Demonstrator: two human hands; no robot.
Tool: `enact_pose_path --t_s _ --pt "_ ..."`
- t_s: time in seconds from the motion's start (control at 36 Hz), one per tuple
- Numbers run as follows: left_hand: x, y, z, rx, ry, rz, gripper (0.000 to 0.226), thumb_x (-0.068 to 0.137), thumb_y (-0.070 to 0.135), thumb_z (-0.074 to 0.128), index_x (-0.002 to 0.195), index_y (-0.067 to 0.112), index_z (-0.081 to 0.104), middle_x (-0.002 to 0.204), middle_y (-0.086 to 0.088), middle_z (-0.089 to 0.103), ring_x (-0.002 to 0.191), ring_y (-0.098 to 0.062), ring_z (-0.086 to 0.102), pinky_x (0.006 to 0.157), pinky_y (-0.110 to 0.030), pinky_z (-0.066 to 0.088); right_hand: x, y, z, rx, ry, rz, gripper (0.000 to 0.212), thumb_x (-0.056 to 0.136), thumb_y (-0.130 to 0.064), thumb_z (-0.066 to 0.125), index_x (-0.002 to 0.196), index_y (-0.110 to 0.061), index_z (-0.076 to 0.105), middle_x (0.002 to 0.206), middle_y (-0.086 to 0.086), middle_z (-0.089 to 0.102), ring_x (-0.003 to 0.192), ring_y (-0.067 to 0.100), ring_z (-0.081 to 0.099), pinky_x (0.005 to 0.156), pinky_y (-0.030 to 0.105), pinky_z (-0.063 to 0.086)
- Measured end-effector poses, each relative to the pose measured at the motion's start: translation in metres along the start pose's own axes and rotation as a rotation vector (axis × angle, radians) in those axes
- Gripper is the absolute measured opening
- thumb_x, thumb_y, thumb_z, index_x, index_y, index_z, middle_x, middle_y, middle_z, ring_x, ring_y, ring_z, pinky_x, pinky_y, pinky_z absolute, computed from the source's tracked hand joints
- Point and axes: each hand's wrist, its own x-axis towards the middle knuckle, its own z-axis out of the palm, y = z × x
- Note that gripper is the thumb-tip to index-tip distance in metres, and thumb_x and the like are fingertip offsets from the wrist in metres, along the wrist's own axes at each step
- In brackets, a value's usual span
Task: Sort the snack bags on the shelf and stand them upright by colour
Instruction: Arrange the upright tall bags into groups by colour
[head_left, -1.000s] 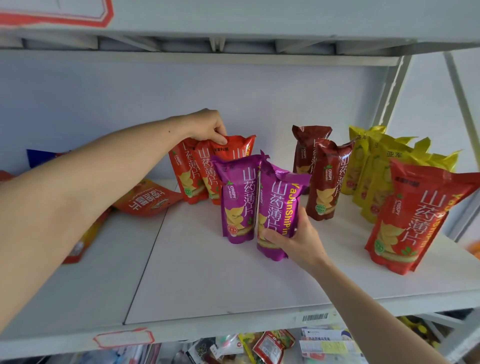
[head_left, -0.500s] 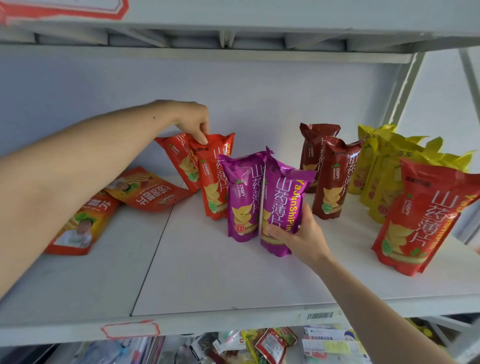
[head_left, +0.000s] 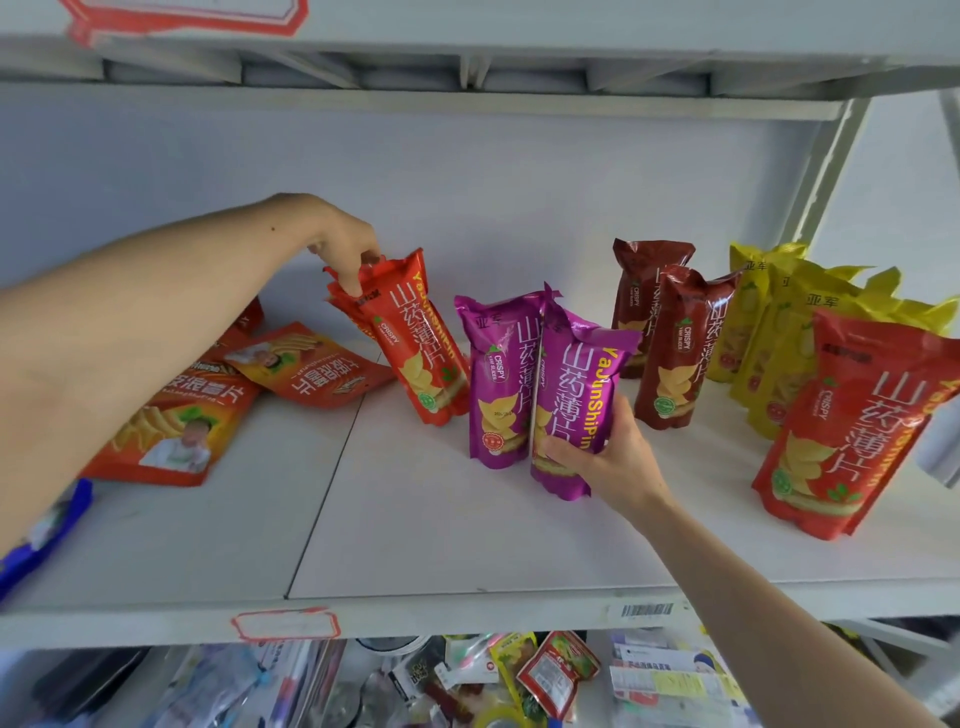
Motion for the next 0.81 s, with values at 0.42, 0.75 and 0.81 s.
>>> enact_pose_path --t_s 0.42,0.75,0.81 --pt "-0.034 0.111 -0.01 -0.035 -0.003 0.549 0.092 0.073 0.077 0.053 0.147 0.025 0.039 0.16 0.004 0.023 0.147 -0.018 0.02 0.121 -0.041 0.019 -0.003 -0.005 0.005 -0.006 0.036 0.015 0.079 0.072 -0.038 0.084 0.133 -0.024 0.035 0.116 -0.012 0.054 0.099 0.007 0.059 0.07 0.019 0.051" --pt "-0.02 0.147 -0.021 0.043 0.175 0.563 0.04 0.09 0.043 0.064 0.126 0.027 0.059 0.107 0.014 0.064 0.108 -0.009 0.052 0.115 -0.056 -0.012 0.008 0.016 -0.019 -0.083 0.178 0.011 0.082 0.061 -0.048 0.087 0.129 -0.024 0.046 0.121 0.0 0.057 0.104 0.014 0.062 0.085 0.042 0.059" --pt "-0.019 0.154 -0.024 -0.021 0.175 0.584 0.041 0.09 0.038 0.065 0.128 0.024 0.058 0.118 0.01 0.064 0.112 -0.01 0.055 0.119 -0.05 0.012 0.009 0.017 -0.026 -0.052 0.205 0.013 0.086 0.06 -0.045 0.088 0.131 -0.024 0.045 0.12 -0.002 0.061 0.103 0.012 0.064 0.084 0.039 0.059"
